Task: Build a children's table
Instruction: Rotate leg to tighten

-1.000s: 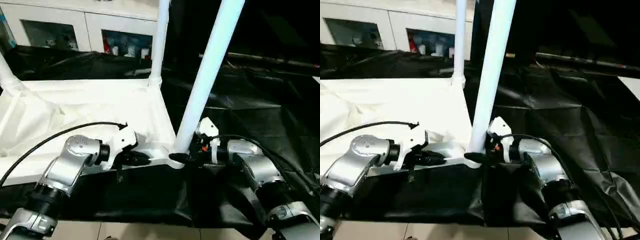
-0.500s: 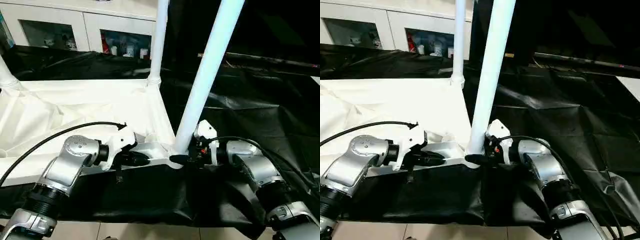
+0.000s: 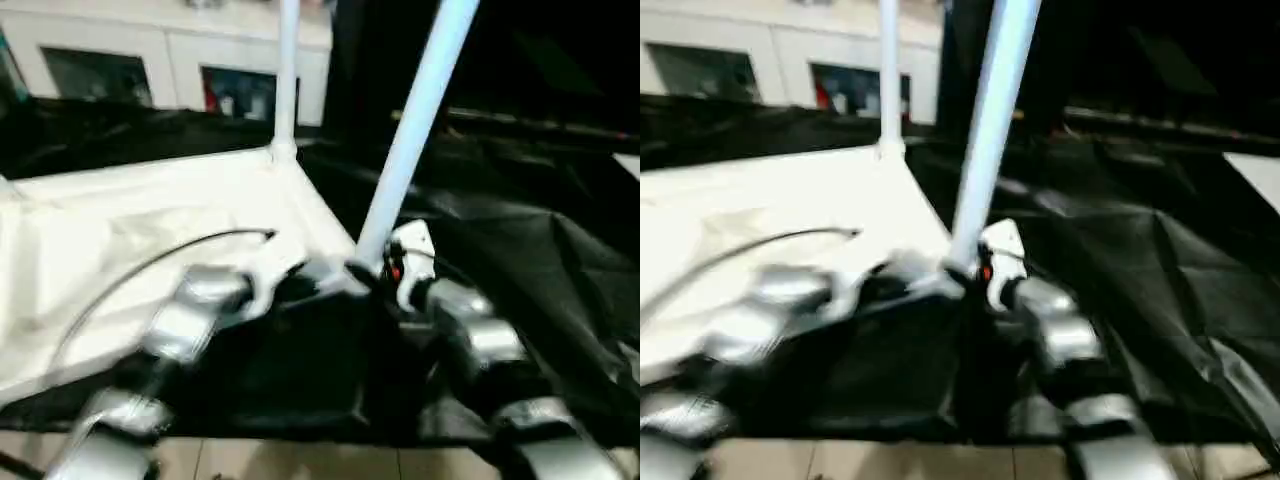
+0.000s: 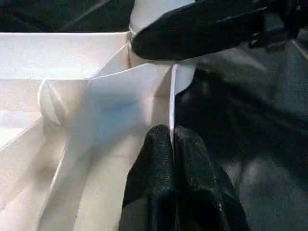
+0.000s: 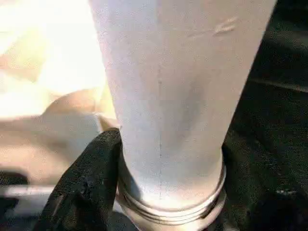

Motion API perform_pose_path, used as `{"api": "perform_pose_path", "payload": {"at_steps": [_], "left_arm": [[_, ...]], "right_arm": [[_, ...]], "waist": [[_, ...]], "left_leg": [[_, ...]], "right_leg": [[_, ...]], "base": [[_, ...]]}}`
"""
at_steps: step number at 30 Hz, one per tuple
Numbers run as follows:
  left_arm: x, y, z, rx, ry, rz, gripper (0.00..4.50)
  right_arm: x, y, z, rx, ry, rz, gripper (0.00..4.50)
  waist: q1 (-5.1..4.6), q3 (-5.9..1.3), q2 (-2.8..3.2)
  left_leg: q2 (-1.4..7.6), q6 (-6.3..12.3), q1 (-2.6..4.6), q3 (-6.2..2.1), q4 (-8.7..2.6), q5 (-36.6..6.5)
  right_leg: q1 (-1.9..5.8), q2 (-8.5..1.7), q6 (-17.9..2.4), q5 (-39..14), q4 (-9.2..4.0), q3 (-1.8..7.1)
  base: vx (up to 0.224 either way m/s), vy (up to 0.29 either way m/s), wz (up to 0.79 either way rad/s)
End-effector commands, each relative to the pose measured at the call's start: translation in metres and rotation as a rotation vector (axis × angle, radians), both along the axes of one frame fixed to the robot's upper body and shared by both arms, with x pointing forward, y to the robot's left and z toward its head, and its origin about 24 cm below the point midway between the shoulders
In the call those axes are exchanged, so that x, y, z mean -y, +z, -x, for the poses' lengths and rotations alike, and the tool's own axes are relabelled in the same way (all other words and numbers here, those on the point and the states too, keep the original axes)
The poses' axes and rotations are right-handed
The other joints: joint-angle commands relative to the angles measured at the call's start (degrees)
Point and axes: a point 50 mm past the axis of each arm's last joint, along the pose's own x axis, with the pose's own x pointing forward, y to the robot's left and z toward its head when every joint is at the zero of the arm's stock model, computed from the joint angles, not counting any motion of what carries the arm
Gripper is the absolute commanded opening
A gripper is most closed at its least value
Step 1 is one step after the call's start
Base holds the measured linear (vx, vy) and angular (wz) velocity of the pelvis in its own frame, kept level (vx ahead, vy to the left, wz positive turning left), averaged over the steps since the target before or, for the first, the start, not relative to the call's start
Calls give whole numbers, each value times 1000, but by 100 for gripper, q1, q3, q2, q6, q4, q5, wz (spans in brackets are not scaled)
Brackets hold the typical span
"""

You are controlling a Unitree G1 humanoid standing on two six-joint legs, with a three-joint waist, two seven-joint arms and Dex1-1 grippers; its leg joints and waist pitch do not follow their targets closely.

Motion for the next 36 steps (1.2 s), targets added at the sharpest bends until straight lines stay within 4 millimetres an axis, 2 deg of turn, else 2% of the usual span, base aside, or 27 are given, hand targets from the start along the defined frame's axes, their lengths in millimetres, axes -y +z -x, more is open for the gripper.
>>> {"api": "perform_pose_path", "payload": {"at_steps": [1, 2, 5, 8, 9, 13, 14, 16, 18, 20, 22, 23, 24, 27, 28, 30, 34, 35, 36], "left_arm": [[21, -12, 5, -29, -7, 13, 0], [29, -14, 8, -19, -49, -11, 0], [33, -16, 10, -17, -81, -25, 0], [31, -17, 10, -19, -86, -20, 0], [29, -17, 10, -18, -85, -18, 0], [19, -14, 11, -14, -119, 4, 0], [15, -13, 12, -16, -130, 7, 0], [3, -11, 14, -24, -154, 2, 0], [-1, -10, 15, -25, -166, 3, 0], [-5, -8, 16, -32, -177, 8, 0], [-16, -4, 22, -65, -246, 21, 0], [-17, -4, 22, -66, -249, 21, 0], [-21, -2, 27, -83, -298, 30, 0], [-29, 3, 38, -147, -389, 58, 0], [-29, 4, 39, -152, -396, 59, 0], [-33, 5, 44, -193, -432, 53, 0], [-38, 6, 46, -194, -430, 38, 0], [-38, 6, 47, -193, -430, 39, 0], [-39, 6, 47, -192, -424, 40, 0]], "right_arm": [[-9, -16, 6, -75, -31, 53, 268], [-17, -15, 5, -48, -10, 73, 268], [-24, -13, 5, -32, 21, 85, 268], [-27, -8, 3, -9, 43, 44, 268], [-27, -6, 3, 1, 48, 20, 324], [-19, 7, -1, 64, 108, -30, 356], [-15, 10, -1, 77, 153, -31, 356], [1, 12, 5, 91, 316, 44, 380], [6, 14, 8, 94, 362, 48, 395], [13, 16, 12, 97, 420, 55, 395], [30, 22, 23, 91, 551, 52, 395], [31, 22, 24, 91, 556, 53, 395], [38, 24, 27, 82, 599, 59, 395], [45, 28, 33, 67, 674, 70, 395], [45, 29, 33, 66, 679, 69, 395], [46, 30, 34, 66, 695, 87, 395], [45, 26, 38, 39, 741, 120, 395], [44, 25, 39, 32, 754, 128, 395], [44, 25, 41, 21, 776, 137, 395]], "waist": [[3, -282, 2], [12, -287, 39], [15, -284, 24], [16, -274, 14], [17, -272, 18], [20, -295, 16], [12, -296, -13], [33, -293, -17], [50, -292, -22], [60, -292, -14], [70, -293, 13], [82, -297, 2], [84, -288, -2], [75, -285, 17], [81, -293, 21], [77, -279, 30], [79, -270, 25], [81, -278, -7], [87, -280, 0]], "left_leg": [[154, -73, 2, -36, -394, -1100], [154, -65, -5, -39, -397, -1083], [148, -34, -8, -34, -395, -1152], [146, -23, -5, -39, -404, -1337], [151, -22, -3, -42, -406, -1354], [162, 32, -32, -45, -402, -1207], [162, 72, -40, -39, -395, -1153], [159, 178, -59, -26, -376, -1019], [154, 271, -59, -15, -365, -891], [159, 267, -48, -20, -371, -845], [173, 303, -37, -17, -369, -857], [176, 338, -40, -17, -363, -810], [173, 372, -51, -12, -368, -821], [183, 355, -24, -12, -376, -843], [190, 334, -14, -16, -376, -815], [195, 315, 1, -4, -382, -849], [182, 215, -8, -14, -391, -932], [181, 205, -9, -13, -387, -916], [181, 195, -10, -19, -387, -890]], "right_leg": [[232, -420, -540, -1677, -529, 343], [230, -434, -548, -1600, -525, 343], [240, -424, -529, -1565, -534, 339], [229, -433, -445, -1928, -577, 335], [225, -438, -430, -1970, -579, 336], [243, -437, -493, -1669, -541, 340], [255, -428, -553, -1510, -524, 334], [277, -426, -611, -1304, -508, 336], [282, -426, -664, -1192, -499, 337], [292, -423, -686, -1204, -501, 334], [282, -421, -726, -1155, -496, 334], [306, -413, -751, -1029, -482, 338], [297, -411, -794, -991, -481, 334], [270, -406, -867, -1046, -482, 331], [282, -413, -938, -966, -460, 333], [255, -399, -1039, -863, -452, 337], [276, -404, -964, -1060, -482, 333], [284, -406, -944, -1056, -476, 334], [287, -405, -935, -1045, -467, 332]], "base": [[0, 0, 0], [0, 0, 0], [0, 0, 0], [0, 0, 0], [0, 0, 0], [0, 0, 0], [0, 0, 0], [0, 0, 0], [0, 0, 0], [0, 0, 0], [0, 0, 0], [0, 0, 0], [0, 0, 0], [0, 0, 0], [0, 0, 0], [0, 0, 0], [0, 0, 0], [0, 0, 0], [0, 0, 0]]}}
